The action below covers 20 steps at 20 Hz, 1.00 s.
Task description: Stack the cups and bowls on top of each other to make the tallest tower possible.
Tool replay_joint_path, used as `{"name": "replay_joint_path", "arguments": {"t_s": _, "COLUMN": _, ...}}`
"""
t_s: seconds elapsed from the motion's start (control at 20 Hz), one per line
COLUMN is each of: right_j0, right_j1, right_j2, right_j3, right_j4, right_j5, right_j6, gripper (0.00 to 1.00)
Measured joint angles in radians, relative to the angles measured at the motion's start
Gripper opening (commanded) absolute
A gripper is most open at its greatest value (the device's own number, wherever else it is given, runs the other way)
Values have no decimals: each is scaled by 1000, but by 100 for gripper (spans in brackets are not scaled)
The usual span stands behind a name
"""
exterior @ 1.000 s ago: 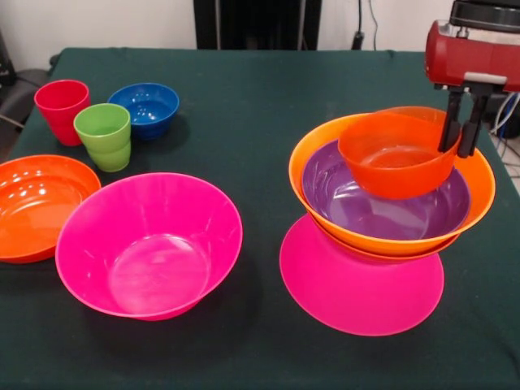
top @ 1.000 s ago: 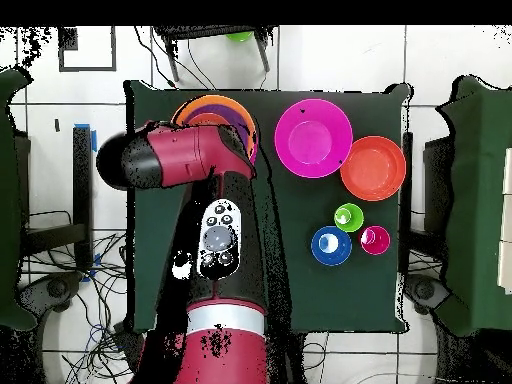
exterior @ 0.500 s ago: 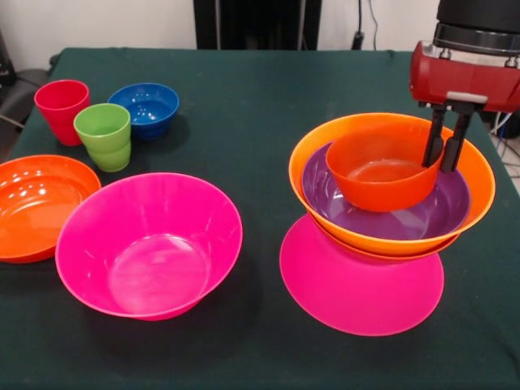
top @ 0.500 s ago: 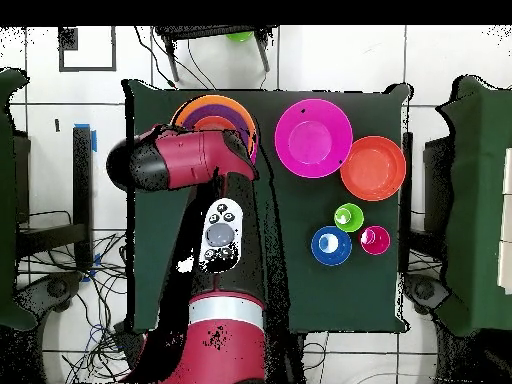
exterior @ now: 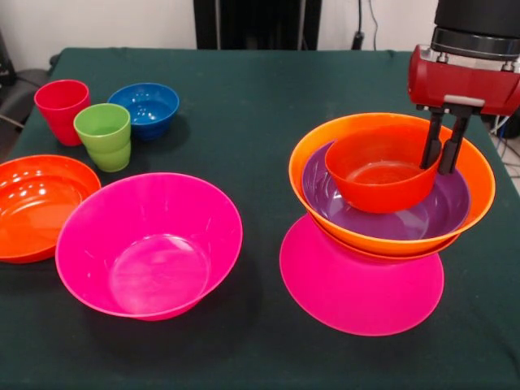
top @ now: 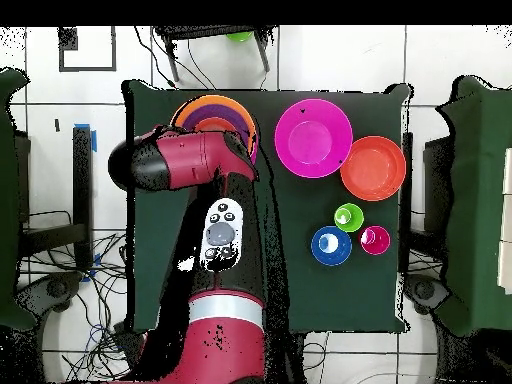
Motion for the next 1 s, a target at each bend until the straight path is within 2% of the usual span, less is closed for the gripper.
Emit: {"name": "replay_joint_path", "arguments": {"t_s": 1.0, "right_j0": 2, "right_j1": 19, "right_j2": 0, "right_j3": 0, "right_j4": 3, "right_j5": -8, "right_j6": 0, "gripper": 0}}
